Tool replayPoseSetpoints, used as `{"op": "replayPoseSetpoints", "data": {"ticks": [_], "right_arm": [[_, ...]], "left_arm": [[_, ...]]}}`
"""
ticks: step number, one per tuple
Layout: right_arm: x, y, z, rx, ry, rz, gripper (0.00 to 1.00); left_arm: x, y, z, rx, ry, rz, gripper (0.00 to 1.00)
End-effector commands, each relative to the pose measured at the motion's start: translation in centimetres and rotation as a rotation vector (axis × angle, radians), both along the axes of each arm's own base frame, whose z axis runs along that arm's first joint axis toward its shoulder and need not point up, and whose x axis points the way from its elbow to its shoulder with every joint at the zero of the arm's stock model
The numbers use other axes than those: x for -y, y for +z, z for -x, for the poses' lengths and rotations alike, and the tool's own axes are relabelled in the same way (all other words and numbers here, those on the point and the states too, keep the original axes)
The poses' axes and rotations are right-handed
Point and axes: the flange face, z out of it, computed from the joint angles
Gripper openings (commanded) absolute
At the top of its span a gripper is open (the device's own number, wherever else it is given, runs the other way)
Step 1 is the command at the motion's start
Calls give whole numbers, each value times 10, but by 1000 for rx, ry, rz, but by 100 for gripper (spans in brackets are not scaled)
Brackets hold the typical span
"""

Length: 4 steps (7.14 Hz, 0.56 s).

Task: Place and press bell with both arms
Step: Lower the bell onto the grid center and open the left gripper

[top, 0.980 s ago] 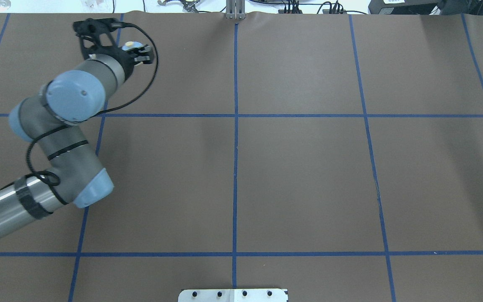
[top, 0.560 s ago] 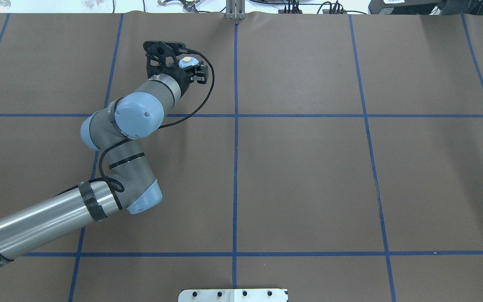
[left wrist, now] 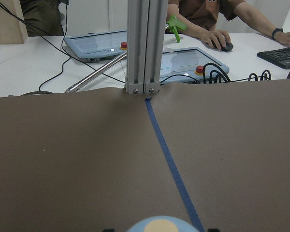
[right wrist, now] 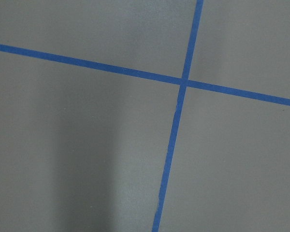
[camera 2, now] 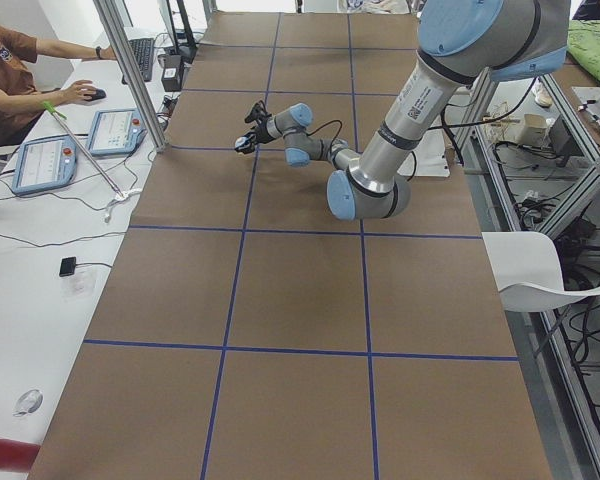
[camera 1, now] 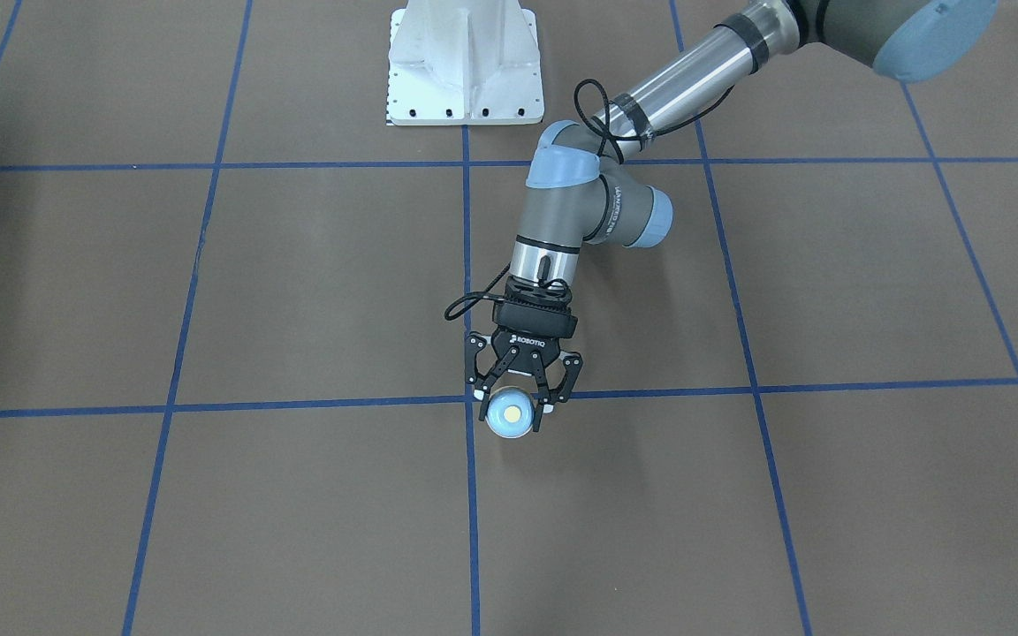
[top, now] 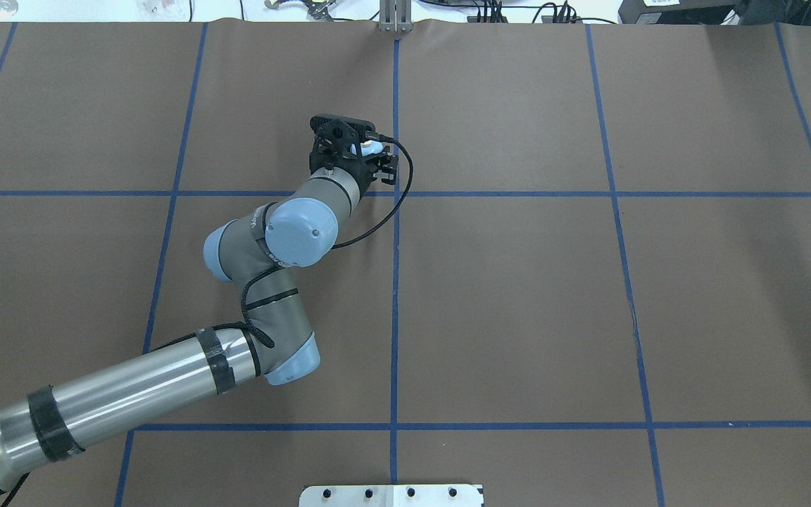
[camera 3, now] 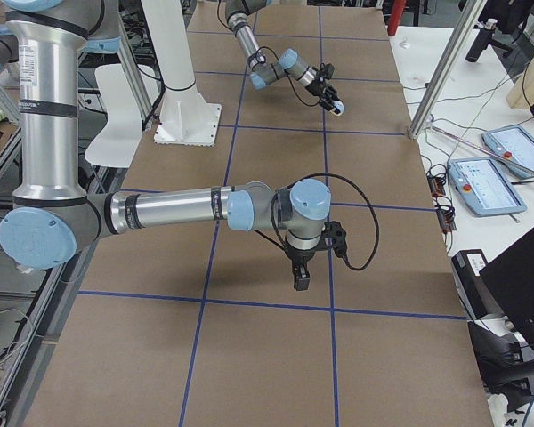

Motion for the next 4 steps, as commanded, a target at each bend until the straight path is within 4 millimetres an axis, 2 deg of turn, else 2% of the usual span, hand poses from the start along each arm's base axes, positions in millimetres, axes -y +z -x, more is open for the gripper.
{"op": "replayPoseSetpoints", "data": {"ticks": [1,3,4], "right_arm": [[0,0,1,-1,-1,1,100],[0,1,1,-3,-3,1,100],[0,1,2,-3,-5,1,100]], "left_arm": [[-17,-15,-30,-4,33,-4,0],[-32,-13,-43,1,55,-2,0],[-34,-13,-44,0,59,0,33]]}}
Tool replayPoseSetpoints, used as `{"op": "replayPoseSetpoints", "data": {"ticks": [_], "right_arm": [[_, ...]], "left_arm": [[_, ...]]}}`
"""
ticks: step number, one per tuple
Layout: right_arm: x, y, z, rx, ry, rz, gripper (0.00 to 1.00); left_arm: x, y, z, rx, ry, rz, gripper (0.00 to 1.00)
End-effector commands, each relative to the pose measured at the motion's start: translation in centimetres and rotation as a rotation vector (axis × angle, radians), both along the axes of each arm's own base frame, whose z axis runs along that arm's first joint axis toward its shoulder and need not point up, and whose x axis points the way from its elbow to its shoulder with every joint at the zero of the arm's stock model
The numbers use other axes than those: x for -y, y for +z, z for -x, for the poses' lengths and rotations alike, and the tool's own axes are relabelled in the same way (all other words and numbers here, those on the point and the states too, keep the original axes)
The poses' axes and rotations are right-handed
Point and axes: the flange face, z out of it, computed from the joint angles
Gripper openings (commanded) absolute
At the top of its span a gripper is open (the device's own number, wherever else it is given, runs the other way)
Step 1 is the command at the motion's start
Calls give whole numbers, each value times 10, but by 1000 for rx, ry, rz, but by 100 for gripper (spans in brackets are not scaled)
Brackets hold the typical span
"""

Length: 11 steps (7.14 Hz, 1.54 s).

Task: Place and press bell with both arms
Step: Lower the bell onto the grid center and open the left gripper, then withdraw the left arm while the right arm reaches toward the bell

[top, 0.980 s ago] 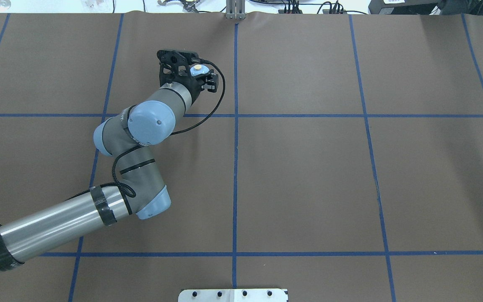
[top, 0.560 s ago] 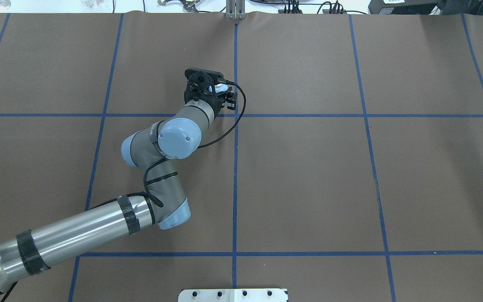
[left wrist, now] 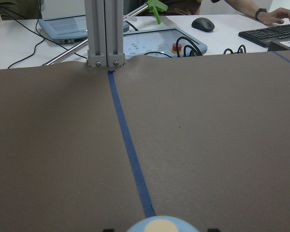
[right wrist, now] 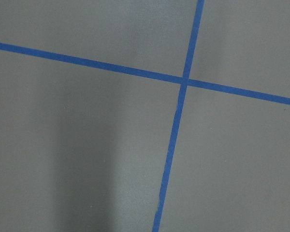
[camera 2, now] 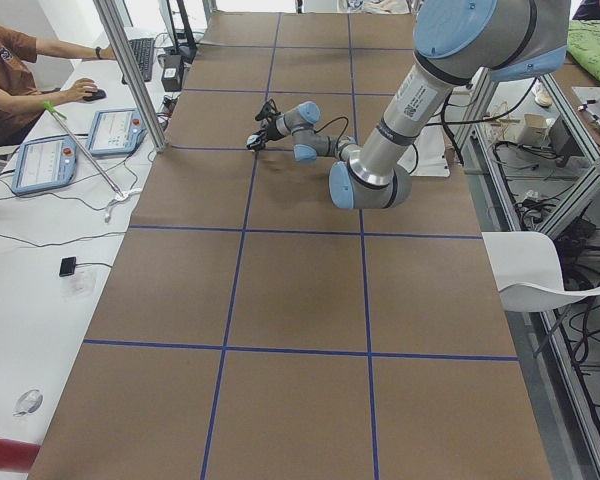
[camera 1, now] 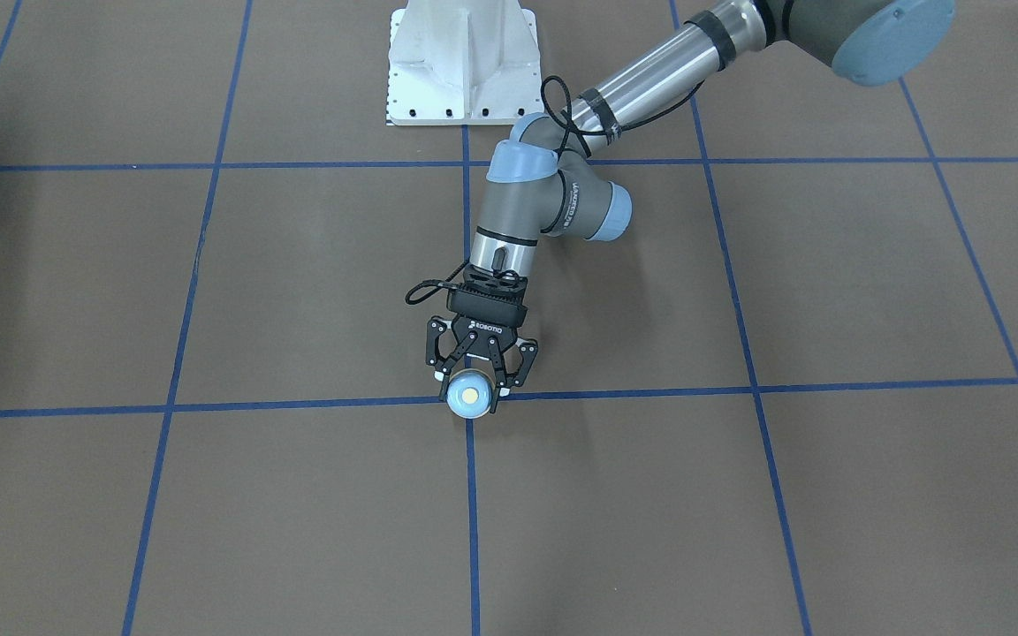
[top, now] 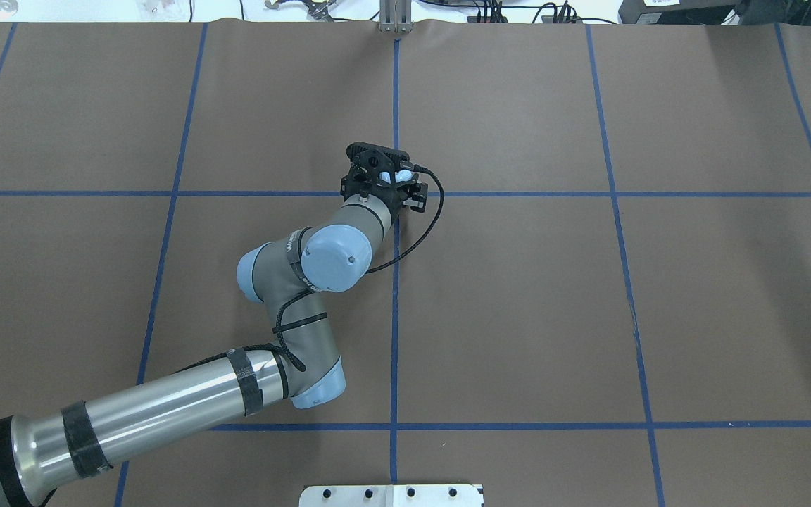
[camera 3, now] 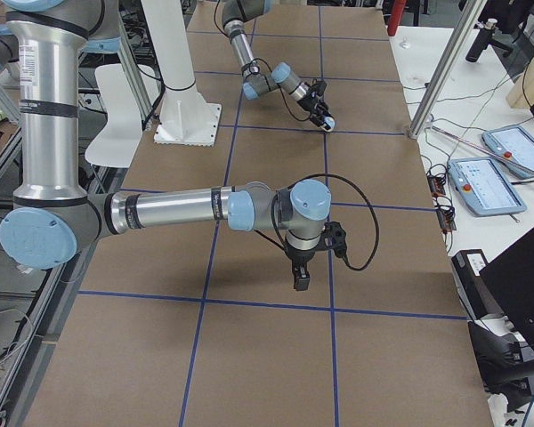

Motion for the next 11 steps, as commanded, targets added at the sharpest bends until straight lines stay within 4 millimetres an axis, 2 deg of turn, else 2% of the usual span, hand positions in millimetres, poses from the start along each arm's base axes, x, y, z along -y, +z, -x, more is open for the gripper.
{"op": "replayPoseSetpoints", "data": {"ticks": [1,2,4,5,6,8,9,10,11], "right_arm": [[0,1,1,0,-1,2,100],[0,2,1,-1,-1,3,100],[7,-14,3,16,-3,-34,100],[10,-7,5,16,-7,-32,100],[12,-12,5,25,-4,-76,100],[45,-54,40,28,-58,-141,100],[75,-93,79,43,-7,-110,100],[111,-147,142,70,26,-76,100],[152,-200,199,98,71,-20,100]], "left_arm": [[-13,-2,-10,-3,20,0,97],[-14,-6,-9,-16,18,0,100],[-9,-19,1,-58,9,-17,100],[12,-31,23,-75,-13,-27,100],[47,-32,51,-79,-10,-13,100],[130,-8,123,-2,65,121,100],[159,14,161,13,95,176,100],[177,54,195,120,148,241,100],[183,90,239,213,204,264,100]]}}
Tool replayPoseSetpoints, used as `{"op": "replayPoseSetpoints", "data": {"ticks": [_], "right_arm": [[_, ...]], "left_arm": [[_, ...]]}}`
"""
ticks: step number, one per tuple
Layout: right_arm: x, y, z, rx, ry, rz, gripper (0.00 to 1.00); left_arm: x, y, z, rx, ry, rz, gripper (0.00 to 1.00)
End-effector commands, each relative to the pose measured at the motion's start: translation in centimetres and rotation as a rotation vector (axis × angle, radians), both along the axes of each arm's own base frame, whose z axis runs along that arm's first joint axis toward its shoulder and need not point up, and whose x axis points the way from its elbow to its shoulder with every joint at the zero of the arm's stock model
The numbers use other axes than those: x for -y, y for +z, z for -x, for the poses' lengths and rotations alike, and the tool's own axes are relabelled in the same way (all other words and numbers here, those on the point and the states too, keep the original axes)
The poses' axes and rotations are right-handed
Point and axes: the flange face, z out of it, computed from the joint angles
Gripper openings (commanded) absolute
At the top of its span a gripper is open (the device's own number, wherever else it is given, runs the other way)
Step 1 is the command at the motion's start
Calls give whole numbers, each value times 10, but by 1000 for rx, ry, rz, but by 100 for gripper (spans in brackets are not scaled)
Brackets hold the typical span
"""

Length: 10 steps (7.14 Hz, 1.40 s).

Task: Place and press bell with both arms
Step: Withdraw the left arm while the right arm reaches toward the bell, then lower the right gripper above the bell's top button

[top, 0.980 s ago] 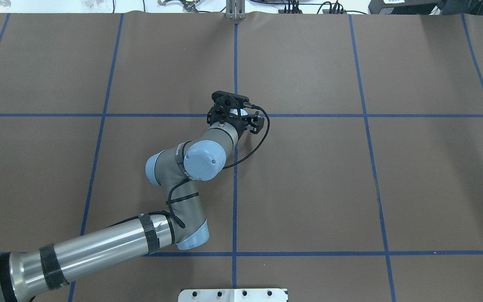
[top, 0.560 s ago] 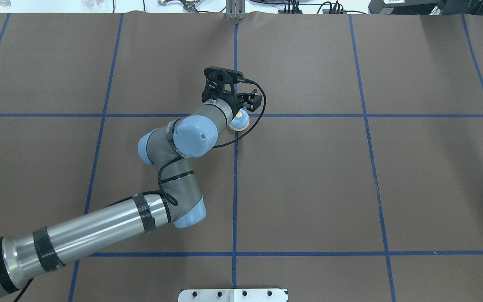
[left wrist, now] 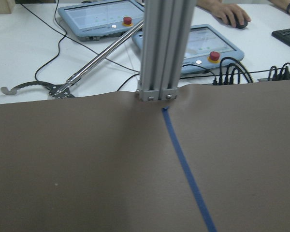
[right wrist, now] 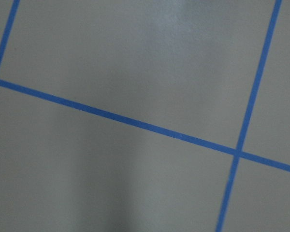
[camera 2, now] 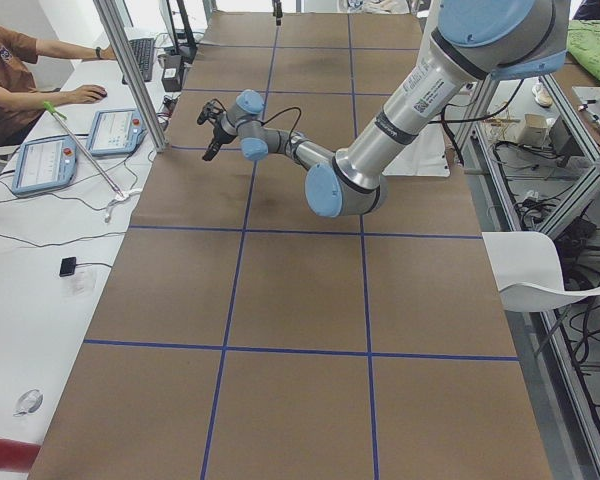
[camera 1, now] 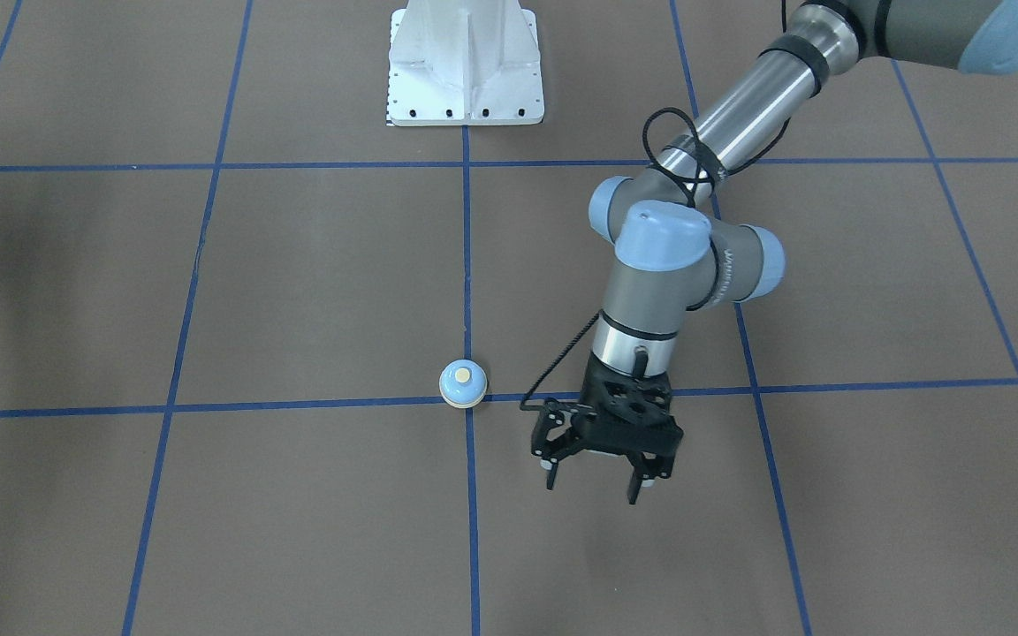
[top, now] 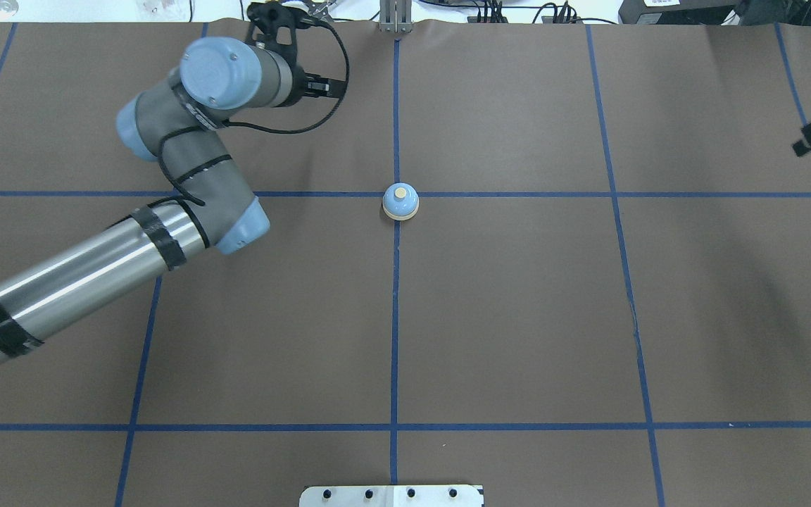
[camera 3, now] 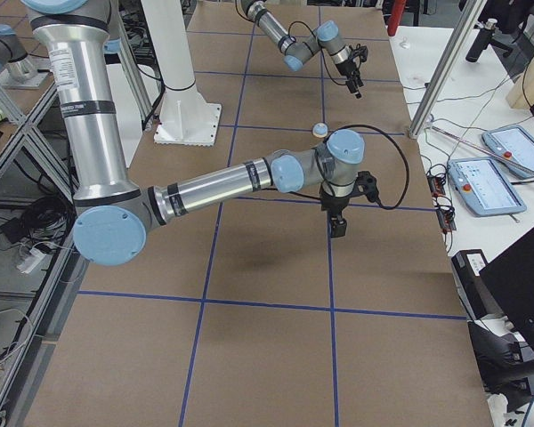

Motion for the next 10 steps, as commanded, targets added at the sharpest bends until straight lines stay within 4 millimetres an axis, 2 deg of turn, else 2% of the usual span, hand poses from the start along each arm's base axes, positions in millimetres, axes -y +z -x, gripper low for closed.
{"op": "replayPoseSetpoints", "data": {"ticks": [1,2,3,4,5,6,7,9,10], "right_arm": [[49,-104,137,53,34,89,100],[53,-151,188,46,86,108,100],[41,-195,248,49,110,130,99],[34,-233,296,44,155,156,90],[22,-261,342,35,200,185,58],[18,-277,376,21,198,197,9],[15,-288,402,5,185,182,0],[11,-315,454,-11,144,183,0],[6,-315,466,5,140,151,0]], "left_arm": [[10,101,101,144,113,64,100],[10,146,156,171,166,77,100],[-6,193,209,195,192,91,100],[-29,223,241,210,194,103,100],[-57,240,257,214,194,114,100],[-84,251,273,209,202,125,100],[-106,255,293,202,199,130,100],[-111,258,313,177,196,147,100],[-109,259,321,167,194,158,100]]}}
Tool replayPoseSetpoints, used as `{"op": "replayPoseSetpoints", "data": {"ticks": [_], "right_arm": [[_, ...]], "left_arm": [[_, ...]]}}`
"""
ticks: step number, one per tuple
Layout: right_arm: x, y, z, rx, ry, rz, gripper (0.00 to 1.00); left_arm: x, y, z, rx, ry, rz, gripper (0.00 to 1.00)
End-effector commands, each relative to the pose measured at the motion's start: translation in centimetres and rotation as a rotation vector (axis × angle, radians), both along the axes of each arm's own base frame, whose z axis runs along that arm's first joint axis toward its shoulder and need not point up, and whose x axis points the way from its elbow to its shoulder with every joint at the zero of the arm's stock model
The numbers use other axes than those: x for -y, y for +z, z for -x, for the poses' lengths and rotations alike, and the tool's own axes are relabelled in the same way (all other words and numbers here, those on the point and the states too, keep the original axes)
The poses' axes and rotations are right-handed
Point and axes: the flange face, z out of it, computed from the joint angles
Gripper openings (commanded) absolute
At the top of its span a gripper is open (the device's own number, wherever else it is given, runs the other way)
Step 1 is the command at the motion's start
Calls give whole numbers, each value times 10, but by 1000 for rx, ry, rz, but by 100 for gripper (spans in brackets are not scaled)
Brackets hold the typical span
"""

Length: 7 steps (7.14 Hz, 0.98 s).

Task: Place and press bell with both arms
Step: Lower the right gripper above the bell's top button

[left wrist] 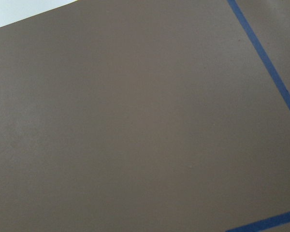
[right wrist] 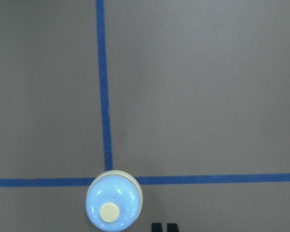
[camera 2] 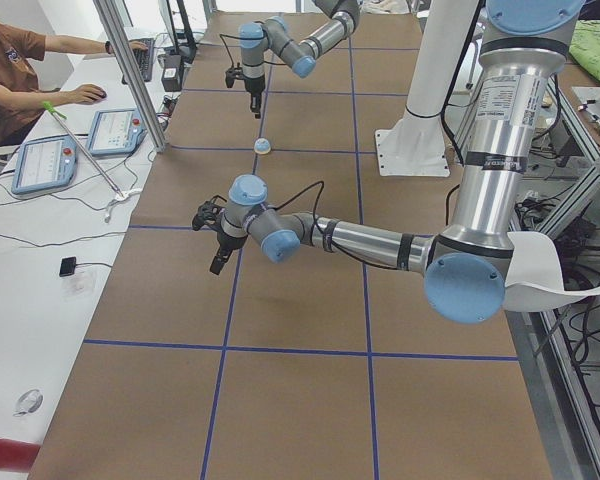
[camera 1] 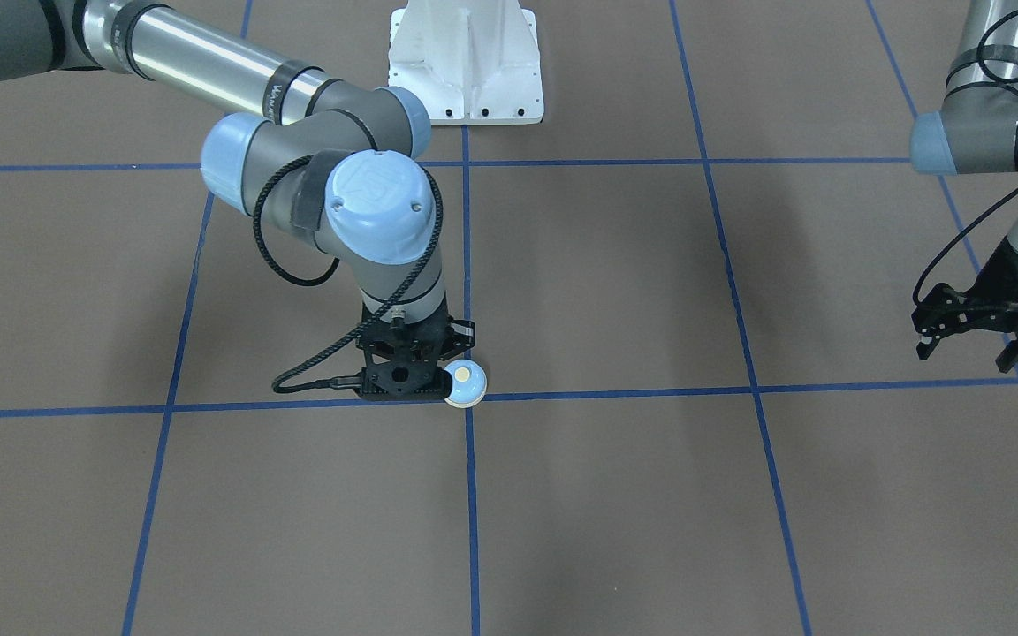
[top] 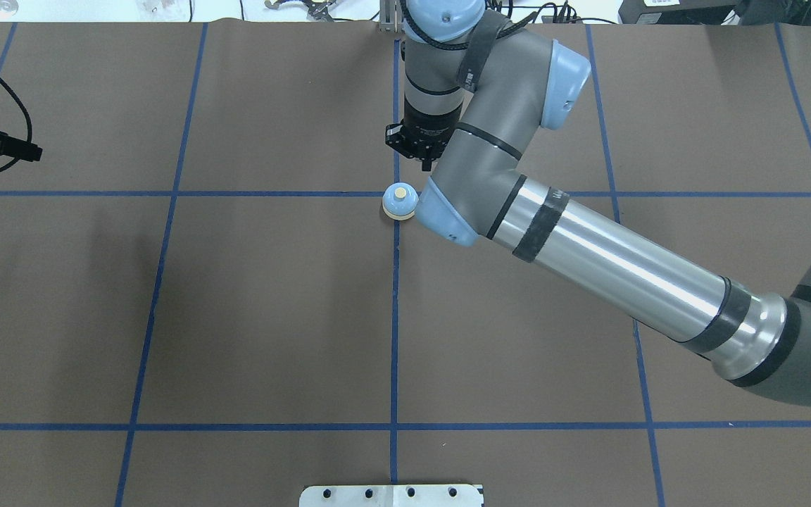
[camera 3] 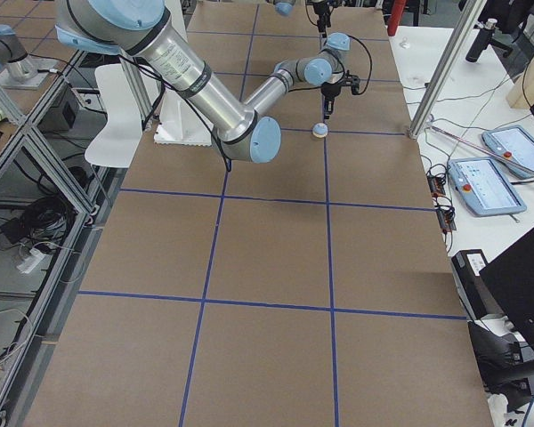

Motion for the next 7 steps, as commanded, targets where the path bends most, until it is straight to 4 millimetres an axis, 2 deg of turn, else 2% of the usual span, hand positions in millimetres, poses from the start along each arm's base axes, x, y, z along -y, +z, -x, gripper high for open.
{"op": "replayPoseSetpoints", "data": {"ticks": [1,3,7], "right_arm": [[-3,-4,35,19,-17,-37,0],[0,9,50,22,-17,-59,0],[-2,27,62,-6,-27,-38,0]], "left_arm": [[1,4,20,0,1,53,100],[0,6,32,61,73,77,100],[0,6,33,62,71,78,100]]}}
